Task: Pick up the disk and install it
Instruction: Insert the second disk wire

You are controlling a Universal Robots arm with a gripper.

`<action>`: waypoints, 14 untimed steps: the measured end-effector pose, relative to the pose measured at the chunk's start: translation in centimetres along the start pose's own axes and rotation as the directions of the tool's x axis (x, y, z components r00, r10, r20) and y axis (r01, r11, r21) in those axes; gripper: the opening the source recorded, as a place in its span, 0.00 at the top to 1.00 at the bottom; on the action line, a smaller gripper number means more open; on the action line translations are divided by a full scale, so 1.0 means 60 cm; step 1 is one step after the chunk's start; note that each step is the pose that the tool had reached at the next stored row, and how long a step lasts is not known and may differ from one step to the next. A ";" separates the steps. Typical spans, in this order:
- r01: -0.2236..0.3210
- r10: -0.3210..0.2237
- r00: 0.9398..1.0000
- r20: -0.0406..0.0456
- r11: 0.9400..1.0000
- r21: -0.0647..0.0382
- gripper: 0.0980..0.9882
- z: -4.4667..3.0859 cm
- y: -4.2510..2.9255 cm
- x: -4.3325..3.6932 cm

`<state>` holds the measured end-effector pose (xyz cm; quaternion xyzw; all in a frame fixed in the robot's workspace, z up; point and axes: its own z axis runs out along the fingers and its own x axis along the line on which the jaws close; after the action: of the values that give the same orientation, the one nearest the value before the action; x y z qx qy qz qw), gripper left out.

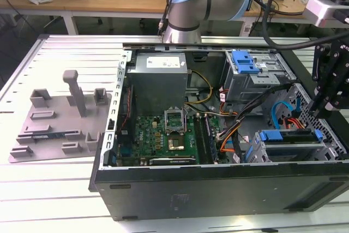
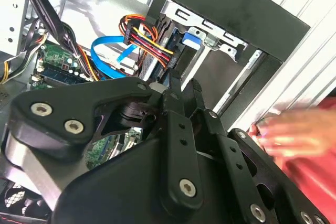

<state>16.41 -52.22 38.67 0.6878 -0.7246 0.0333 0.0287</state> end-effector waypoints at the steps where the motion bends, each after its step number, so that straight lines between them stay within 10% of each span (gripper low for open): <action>1: 0.000 0.000 1.000 0.000 1.000 0.000 0.84 0.000 0.000 0.000; 6: 0.000 0.000 1.000 -0.004 1.000 0.000 0.84 0.000 0.000 -0.002; 8: 0.001 -0.001 0.999 -0.038 1.000 0.002 0.84 -0.001 0.001 -0.016; 14: 0.014 -0.014 0.996 -0.085 1.000 0.005 0.82 -0.003 0.002 -0.045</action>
<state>16.43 -49.54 38.63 0.6910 -0.7177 0.0644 0.0578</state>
